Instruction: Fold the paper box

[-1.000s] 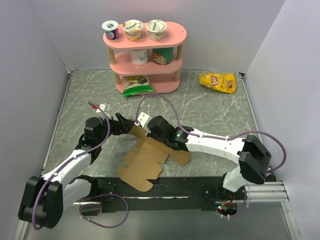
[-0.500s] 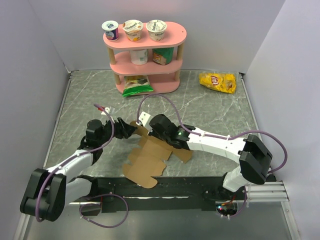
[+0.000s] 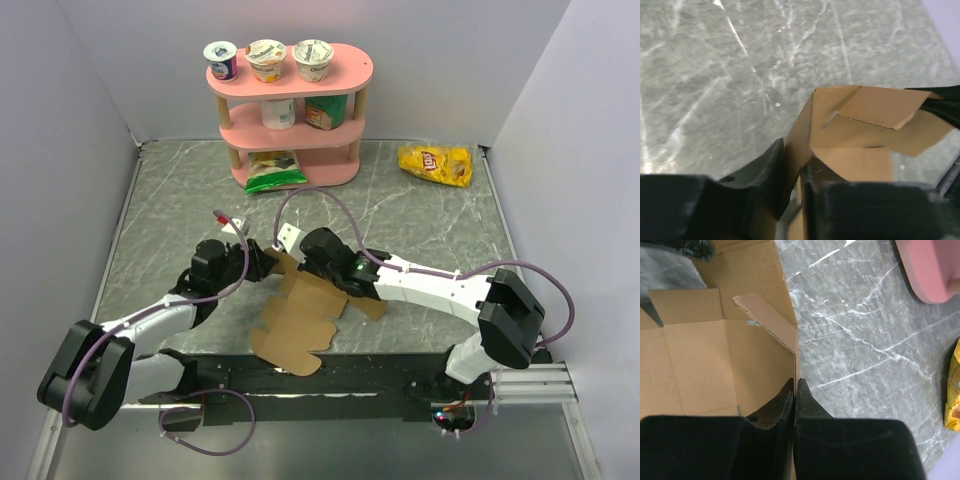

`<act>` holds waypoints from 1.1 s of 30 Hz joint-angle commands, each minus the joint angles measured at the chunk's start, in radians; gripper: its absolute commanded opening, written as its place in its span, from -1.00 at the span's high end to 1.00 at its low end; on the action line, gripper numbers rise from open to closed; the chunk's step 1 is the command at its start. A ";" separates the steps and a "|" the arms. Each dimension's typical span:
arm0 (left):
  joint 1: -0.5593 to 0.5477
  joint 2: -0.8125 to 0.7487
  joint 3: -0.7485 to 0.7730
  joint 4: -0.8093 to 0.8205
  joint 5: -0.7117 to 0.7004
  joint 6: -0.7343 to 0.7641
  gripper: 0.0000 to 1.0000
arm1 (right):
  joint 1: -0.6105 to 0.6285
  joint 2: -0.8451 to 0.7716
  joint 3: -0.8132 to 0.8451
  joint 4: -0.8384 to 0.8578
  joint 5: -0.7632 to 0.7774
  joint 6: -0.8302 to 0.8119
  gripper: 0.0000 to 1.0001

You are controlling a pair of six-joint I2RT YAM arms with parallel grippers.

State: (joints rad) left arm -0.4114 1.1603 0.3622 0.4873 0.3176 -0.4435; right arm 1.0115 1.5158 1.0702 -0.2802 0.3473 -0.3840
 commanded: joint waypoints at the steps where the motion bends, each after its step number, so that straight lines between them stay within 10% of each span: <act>1: -0.068 -0.051 0.023 -0.016 -0.187 0.045 0.69 | 0.001 -0.032 -0.009 0.061 0.004 0.010 0.91; 10: -0.240 -0.181 -0.088 0.023 -0.442 0.080 0.98 | 0.001 -0.089 0.076 -0.103 0.050 0.282 -0.54; 19: -0.293 -0.320 -0.155 0.082 -0.497 0.232 0.98 | -0.031 -0.351 0.022 -0.182 0.036 0.905 -0.95; 24: -0.317 -0.320 -0.167 0.108 -0.495 0.253 0.98 | -0.166 -0.502 -0.229 0.163 -0.224 1.260 -0.78; 33: -0.415 -0.315 -0.175 0.140 -0.592 0.310 0.98 | -0.226 -0.522 -0.407 0.423 -0.245 1.614 -0.89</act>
State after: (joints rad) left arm -0.7914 0.8486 0.1967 0.5541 -0.2092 -0.1780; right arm 0.8169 1.0027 0.7109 -0.0555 0.1135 0.9852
